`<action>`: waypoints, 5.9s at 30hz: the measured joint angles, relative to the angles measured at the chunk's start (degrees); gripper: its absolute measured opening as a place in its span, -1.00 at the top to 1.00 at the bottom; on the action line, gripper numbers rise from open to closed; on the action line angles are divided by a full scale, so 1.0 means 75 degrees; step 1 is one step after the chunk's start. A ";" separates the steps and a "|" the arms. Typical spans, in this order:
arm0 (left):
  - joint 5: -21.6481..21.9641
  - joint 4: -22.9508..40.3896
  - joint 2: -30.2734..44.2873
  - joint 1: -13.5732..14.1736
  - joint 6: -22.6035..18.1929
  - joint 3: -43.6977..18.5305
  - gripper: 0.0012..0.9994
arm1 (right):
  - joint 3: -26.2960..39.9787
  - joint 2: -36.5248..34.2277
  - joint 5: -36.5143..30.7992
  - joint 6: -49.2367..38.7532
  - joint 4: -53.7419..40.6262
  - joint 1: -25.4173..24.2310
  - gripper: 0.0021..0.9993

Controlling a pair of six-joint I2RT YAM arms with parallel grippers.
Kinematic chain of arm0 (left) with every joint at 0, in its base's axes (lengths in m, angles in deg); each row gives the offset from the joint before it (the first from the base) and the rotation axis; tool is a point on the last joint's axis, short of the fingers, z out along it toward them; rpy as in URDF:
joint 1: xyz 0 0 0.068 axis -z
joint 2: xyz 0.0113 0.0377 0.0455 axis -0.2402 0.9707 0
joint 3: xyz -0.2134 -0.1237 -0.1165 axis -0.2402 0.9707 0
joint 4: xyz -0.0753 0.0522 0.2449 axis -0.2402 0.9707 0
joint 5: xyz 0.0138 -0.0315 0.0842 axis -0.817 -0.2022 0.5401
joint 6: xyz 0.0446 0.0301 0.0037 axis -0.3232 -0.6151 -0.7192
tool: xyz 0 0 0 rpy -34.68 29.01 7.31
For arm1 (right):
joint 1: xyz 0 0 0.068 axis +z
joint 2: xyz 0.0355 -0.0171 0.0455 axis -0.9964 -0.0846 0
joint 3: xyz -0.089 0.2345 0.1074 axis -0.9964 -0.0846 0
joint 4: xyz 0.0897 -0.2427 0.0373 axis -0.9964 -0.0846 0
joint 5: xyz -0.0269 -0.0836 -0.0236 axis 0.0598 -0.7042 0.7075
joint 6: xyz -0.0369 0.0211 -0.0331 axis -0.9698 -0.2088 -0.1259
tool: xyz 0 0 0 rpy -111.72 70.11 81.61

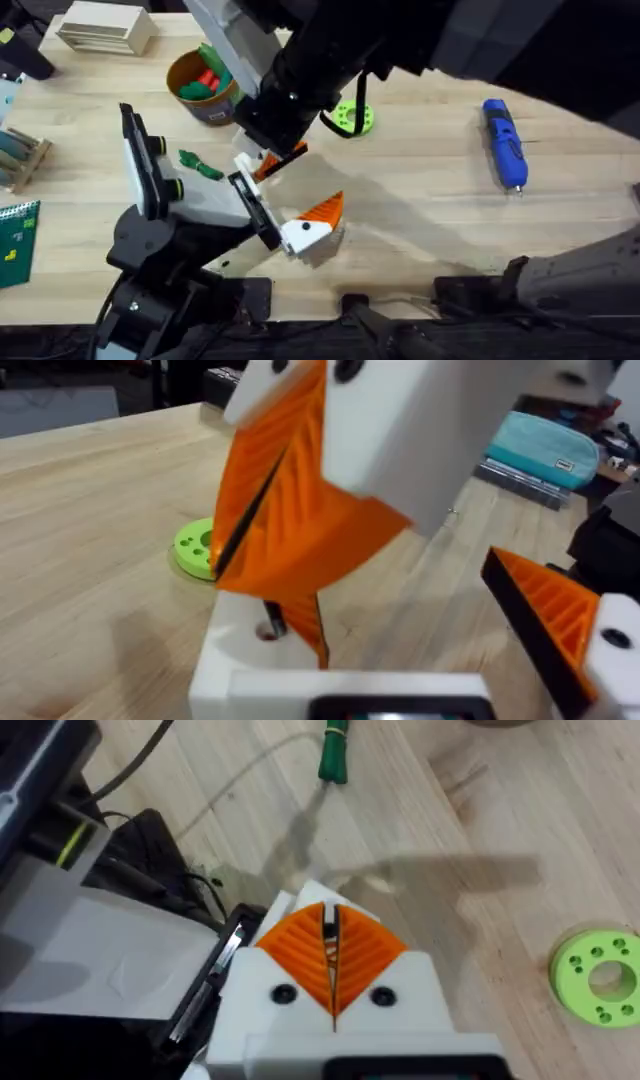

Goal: Pick up the gripper from the table and insert it into the empty holder that is missing its gripper. Then pick up a screw, insert it into the mounting hole, and use the screwdriver to tighten it. Finally, clean up the table by picking up the vegetable and placing it into the bucket.

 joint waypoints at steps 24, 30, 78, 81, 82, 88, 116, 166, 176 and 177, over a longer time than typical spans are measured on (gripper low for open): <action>0.0000 -0.0003 -0.0001 0.0000 -0.0009 0.0000 -0.97 | 0.0090 0.0000 -0.0002 -0.0002 -0.0125 -0.0011 0.99; 0.0000 -0.0004 -0.0001 0.0000 -0.0009 0.0000 -0.97 | 0.0096 -0.0038 -0.0003 -0.0002 -0.0134 -0.0011 0.99; -0.0125 0.0016 0.0008 0.0009 0.0204 0.0000 -0.97 | 0.0175 -0.0417 0.0119 0.0063 -0.0210 -0.0069 0.99; -0.0162 0.0016 0.0008 0.0009 0.0204 0.0000 -0.97 | 0.0175 -0.0417 0.0118 0.0086 -0.0296 -0.0069 0.99; -0.0178 0.0016 0.0008 0.0012 0.0207 0.0000 -0.97 | 0.0175 -0.0417 0.0117 0.0091 -0.0332 -0.0069 0.99; -0.0303 0.0019 0.0008 0.0044 0.0230 0.0000 -0.97 | 0.0175 -0.0414 0.0119 0.0109 -0.0487 -0.0069 0.99; -0.0249 0.0011 0.0008 0.0041 0.0022 0.0000 -0.97 | 0.0110 -0.0201 0.0115 0.0516 -0.0610 -0.0075 0.99; -0.0117 0.0008 0.0040 0.0020 0.0010 0.0000 -0.97 | 0.0052 0.0771 -0.0353 0.0915 -0.1095 -0.1172 -0.84; -0.0117 0.0006 0.0040 0.0020 -0.0003 0.0000 -0.98 | -0.1772 0.1995 -0.0304 0.1397 -0.0785 -0.1711 -0.84; -0.0117 0.0006 0.0040 0.0020 -0.0003 0.0000 -0.98 | -0.2122 0.2226 -0.0234 0.1482 -0.0654 -0.1777 -0.84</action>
